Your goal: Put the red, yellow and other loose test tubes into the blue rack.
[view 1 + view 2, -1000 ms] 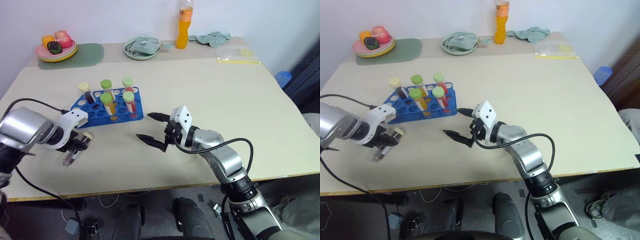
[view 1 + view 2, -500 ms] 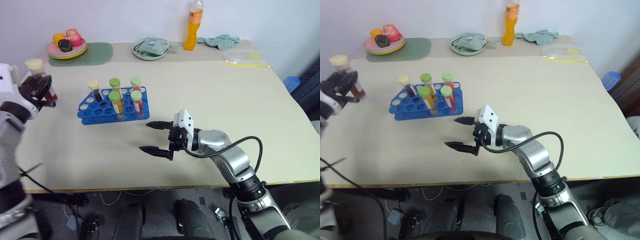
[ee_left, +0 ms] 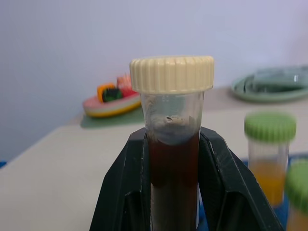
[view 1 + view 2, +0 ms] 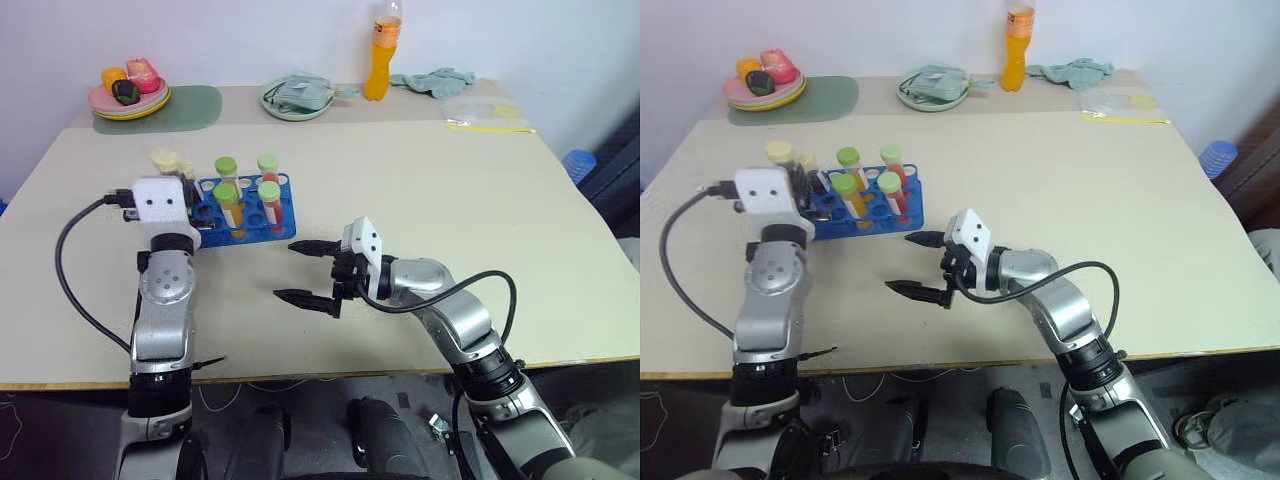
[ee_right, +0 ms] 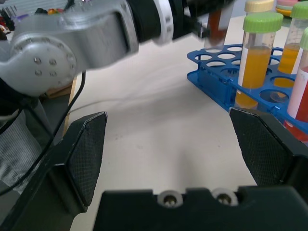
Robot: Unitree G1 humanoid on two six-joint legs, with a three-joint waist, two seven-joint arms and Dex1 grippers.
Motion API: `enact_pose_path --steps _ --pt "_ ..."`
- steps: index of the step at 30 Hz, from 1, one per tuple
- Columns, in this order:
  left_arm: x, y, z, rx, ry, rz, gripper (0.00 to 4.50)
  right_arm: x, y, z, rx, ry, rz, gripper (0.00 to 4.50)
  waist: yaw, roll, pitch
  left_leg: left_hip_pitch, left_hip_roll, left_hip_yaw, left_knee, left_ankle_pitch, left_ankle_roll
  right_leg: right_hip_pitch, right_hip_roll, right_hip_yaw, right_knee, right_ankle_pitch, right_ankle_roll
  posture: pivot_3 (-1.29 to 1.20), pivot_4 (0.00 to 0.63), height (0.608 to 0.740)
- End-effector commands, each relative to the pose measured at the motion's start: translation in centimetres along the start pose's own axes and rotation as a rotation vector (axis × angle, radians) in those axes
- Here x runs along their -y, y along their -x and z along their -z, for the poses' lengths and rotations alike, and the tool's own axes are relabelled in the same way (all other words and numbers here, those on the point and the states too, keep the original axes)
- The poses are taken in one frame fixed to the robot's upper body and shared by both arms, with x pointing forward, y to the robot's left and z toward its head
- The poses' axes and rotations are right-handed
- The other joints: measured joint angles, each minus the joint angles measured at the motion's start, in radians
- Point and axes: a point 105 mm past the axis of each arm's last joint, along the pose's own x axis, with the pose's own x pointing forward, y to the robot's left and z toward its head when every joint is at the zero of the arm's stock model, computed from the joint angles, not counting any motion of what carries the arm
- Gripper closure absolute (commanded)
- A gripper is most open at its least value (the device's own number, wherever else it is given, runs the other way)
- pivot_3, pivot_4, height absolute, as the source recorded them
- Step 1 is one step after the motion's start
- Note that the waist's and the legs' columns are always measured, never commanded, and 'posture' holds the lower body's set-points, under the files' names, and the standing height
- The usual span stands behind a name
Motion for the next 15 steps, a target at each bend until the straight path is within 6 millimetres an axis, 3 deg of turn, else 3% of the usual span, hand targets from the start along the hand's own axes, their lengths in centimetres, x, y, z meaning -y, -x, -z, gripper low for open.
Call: enact_pose_path --steps 1,15 --pt "0.5 -0.3 -0.7 0.026 -0.016 0.01 3.76 -0.1 0.3 -1.3 0.042 0.037 0.02 0.0 0.0 0.0 0.0 0.0 0.0 0.0 0.0 0.0 0.0 0.0 0.0 0.0 0.0 0.0 0.0 0.0 0.15 0.74" --pt "1.7 -0.4 0.5 0.003 0.068 0.024 3.76 -0.2 0.1 -1.5 0.052 0.034 0.022 0.0 0.003 0.0 0.0 0.0 0.0 0.0 0.0 0.0 0.0 0.0 0.0 0.0 0.0 0.0 0.0 0.0 0.15 0.74"
